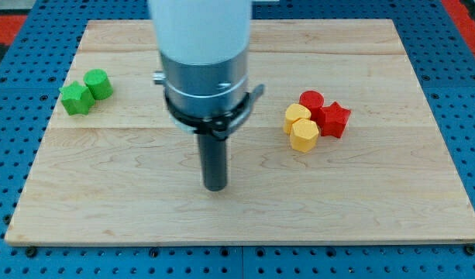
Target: Push the green star closer to the blue triangle
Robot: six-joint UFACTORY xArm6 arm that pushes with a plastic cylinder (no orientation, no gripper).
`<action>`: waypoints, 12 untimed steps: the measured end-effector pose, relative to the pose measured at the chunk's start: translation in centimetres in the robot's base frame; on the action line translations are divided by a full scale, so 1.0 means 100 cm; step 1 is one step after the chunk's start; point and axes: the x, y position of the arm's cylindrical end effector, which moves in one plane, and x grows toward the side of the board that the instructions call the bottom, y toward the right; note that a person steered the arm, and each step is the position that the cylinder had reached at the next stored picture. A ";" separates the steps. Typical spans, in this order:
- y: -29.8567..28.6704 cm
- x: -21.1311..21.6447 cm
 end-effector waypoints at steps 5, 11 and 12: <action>-0.218 -0.141; -0.078 -0.196; -0.157 -0.187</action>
